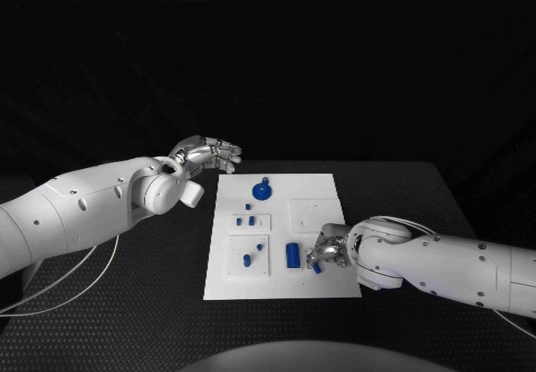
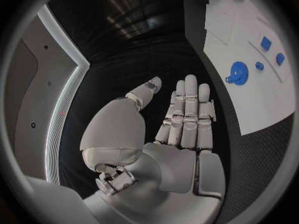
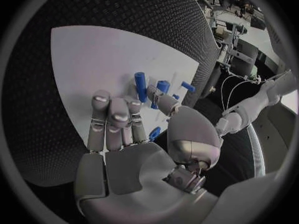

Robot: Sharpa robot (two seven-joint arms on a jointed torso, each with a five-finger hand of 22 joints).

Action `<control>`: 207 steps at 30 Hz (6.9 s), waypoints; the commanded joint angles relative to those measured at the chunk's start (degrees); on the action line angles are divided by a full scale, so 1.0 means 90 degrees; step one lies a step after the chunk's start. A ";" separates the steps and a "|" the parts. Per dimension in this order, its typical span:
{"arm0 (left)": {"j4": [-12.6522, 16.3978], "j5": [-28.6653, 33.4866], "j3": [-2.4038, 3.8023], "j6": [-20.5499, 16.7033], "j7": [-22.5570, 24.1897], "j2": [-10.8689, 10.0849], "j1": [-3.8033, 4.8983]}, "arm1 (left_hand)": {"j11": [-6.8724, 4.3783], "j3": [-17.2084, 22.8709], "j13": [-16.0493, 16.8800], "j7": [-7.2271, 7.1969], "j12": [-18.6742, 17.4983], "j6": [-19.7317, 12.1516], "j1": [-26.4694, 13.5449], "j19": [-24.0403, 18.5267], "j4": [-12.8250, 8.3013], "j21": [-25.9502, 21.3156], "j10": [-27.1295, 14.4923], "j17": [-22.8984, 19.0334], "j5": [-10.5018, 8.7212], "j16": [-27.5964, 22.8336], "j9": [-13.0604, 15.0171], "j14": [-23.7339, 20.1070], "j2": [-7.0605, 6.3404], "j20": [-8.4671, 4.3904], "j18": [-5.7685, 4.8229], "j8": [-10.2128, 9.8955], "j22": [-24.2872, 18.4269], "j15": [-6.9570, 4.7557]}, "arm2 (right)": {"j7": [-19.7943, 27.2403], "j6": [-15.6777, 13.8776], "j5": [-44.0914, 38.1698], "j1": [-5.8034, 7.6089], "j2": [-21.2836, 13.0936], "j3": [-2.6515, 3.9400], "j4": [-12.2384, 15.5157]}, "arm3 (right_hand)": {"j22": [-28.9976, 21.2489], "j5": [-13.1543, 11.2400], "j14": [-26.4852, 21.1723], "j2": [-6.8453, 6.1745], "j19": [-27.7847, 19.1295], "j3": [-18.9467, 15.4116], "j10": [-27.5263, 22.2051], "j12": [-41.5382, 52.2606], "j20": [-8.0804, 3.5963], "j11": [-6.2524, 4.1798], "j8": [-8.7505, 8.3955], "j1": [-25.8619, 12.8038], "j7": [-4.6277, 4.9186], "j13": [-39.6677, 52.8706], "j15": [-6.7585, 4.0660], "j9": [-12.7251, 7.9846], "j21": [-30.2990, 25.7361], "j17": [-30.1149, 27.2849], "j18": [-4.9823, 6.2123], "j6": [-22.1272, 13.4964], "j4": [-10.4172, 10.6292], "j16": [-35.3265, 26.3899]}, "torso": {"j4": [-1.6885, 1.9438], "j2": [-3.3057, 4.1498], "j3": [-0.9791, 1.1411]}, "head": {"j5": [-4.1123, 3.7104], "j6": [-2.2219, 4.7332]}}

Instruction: Assemble the parts on the task board

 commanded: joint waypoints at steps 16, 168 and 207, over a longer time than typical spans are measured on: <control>0.0020 0.0029 0.0003 0.0101 0.0015 -0.0005 0.0005 | -0.0008 0.0009 0.0020 -0.0011 0.0040 -0.0054 -0.0034 0.0035 0.0046 -0.0045 -0.0041 0.0015 -0.0035 -0.0034 -0.0012 0.0059 0.0007 -0.0010 0.0088 0.0036 0.0014 0.0004 | 0.0086 0.0053 -0.0379 -0.0021 -0.0022 -0.0015 0.0014 | -0.0029 -0.0036 -0.0033 -0.0059 -0.0013 -0.0154 -0.0077 0.0053 0.0019 -0.0007 0.0003 -0.0099 0.0014 -0.0018 -0.0001 -0.0009 -0.0002 -0.0021 0.0138 0.0042 0.0091 0.0016 | 0.0002 -0.0001 0.0001 | -0.0010 0.0006; 0.0029 0.0010 -0.0001 0.0208 -0.0077 -0.0008 0.0005 | -0.0004 0.0006 0.0092 -0.0009 0.0098 -0.0070 -0.0050 0.0041 0.0102 -0.0116 -0.0105 0.0088 -0.0036 -0.0107 -0.0030 0.0063 0.0015 -0.0006 0.0083 0.0054 0.0068 0.0010 | 0.0073 0.0418 0.0743 0.0106 0.0198 0.0133 -0.0430 | -0.0075 -0.0036 -0.0061 0.0148 -0.0035 -0.0765 0.0024 0.0074 0.0037 -0.0103 0.0083 -0.0907 -0.0084 -0.0062 -0.0087 -0.0232 0.0054 -0.0096 0.0138 0.0327 -0.0191 0.0069 | 0.0000 0.0009 -0.0003 | 0.0098 -0.0079; 0.0020 0.0005 -0.0001 0.0211 -0.0087 -0.0007 0.0005 | -0.0004 0.0008 0.0106 -0.0008 0.0109 -0.0075 -0.0047 0.0045 0.0110 -0.0130 -0.0118 0.0104 -0.0035 -0.0122 -0.0034 0.0065 0.0019 -0.0006 0.0083 0.0058 0.0081 0.0010 | 0.0360 0.0901 0.0578 0.0050 -0.0174 0.0122 -0.0200 | -0.0131 -0.0034 -0.0104 -0.0090 -0.0115 -0.1117 -0.0046 0.0062 0.0015 -0.0075 0.0108 0.0346 -0.0056 -0.0074 -0.0061 -0.0277 0.0026 -0.0139 0.0138 0.0226 -0.0294 0.0060 | 0.0001 0.0013 0.0000 | 0.0095 -0.0066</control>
